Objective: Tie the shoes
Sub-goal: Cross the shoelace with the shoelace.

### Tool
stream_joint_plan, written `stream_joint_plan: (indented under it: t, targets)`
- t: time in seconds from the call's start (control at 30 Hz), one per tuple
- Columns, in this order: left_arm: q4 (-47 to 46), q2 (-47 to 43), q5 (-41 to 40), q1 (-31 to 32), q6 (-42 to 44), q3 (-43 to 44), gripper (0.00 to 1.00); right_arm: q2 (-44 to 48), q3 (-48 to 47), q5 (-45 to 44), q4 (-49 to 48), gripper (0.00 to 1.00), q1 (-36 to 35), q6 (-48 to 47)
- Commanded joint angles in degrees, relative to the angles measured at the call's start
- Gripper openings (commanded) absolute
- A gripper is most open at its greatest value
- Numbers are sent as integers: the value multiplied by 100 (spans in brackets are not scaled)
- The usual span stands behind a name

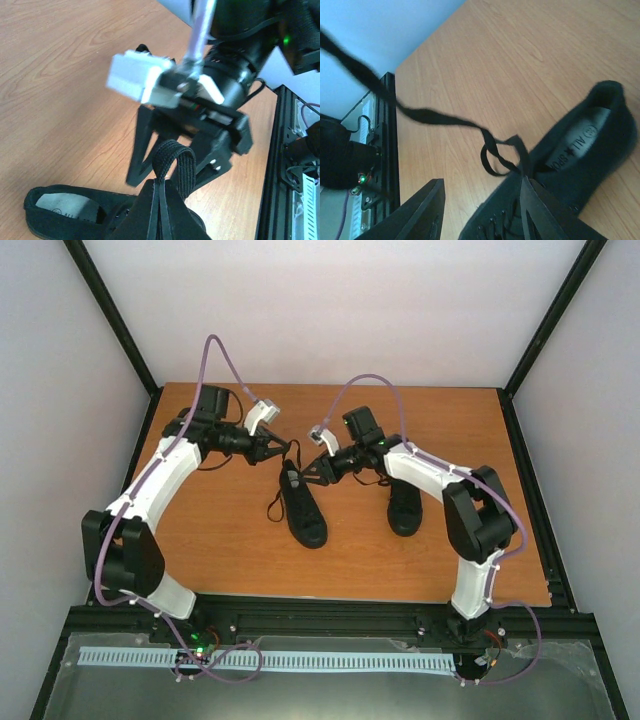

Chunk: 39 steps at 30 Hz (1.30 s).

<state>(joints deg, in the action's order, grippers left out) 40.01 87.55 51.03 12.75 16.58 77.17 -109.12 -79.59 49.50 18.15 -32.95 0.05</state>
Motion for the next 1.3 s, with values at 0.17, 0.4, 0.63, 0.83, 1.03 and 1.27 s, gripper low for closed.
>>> stream_joint_plan:
  t: [0.17, 0.4, 0.63, 0.83, 1.03, 1.27]
  targets:
    - [-408, 298, -700, -1, -599, 178, 1, 1074, 870, -171, -594, 46, 526, -64]
    - [-375, 301, -1142, -5, -472, 80, 1, 1501, 933, -1008, -1214, 61, 343, 104]
    - [-79, 175, -1268, -1, -284, 28, 1, 928, 113, -1596, -1028, 64, -99, -417]
    - [-55, 83, -1165, -1, -185, -39, 1, 315, -493, -1579, -875, 59, -250, -421]
    - [62, 31, -1039, -1, -2, -98, 1, 77, -621, -1969, -998, 23, -291, -193]
    - [347, 125, -1201, -1, 482, -262, 26, 38, -559, -1884, -1142, 3, -291, 96]
